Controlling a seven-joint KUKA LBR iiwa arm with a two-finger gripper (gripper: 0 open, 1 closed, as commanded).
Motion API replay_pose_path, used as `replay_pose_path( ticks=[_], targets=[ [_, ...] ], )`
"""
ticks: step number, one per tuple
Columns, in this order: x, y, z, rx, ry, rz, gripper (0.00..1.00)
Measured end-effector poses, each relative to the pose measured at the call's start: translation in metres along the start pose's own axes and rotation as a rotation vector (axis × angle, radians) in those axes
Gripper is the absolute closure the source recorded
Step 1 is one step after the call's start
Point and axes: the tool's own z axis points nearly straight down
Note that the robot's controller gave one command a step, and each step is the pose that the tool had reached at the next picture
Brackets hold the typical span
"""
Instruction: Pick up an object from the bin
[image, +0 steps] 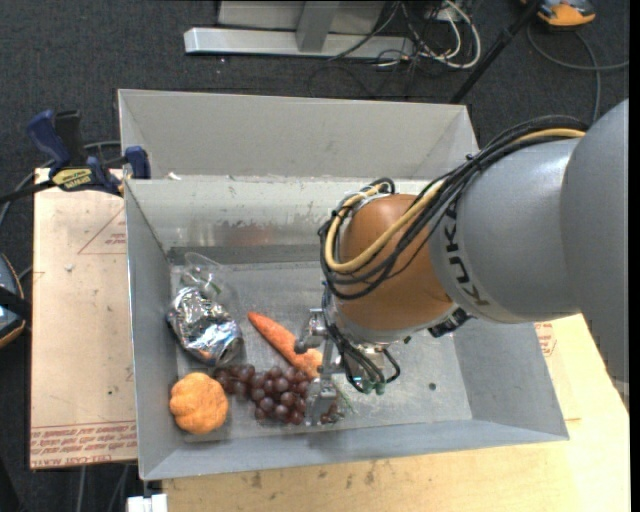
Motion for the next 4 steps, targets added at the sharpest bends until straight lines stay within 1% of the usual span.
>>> replay_pose_path(
  ticks=[1, 2, 3, 4],
  targets=[
    [-0.002, -0.001, -0.004, -0.001, -0.008, 0.003, 0.00],
    [0.004, 0.009, 0.064, -0.005, -0.025, 0.022, 0.00],
    [0.006, 0.007, 0.055, -0.002, -0.015, 0.023, 0.00],
    [0.002, 0.010, 0.062, -0.002, -0.016, 0.025, 0.00]
  ],
)
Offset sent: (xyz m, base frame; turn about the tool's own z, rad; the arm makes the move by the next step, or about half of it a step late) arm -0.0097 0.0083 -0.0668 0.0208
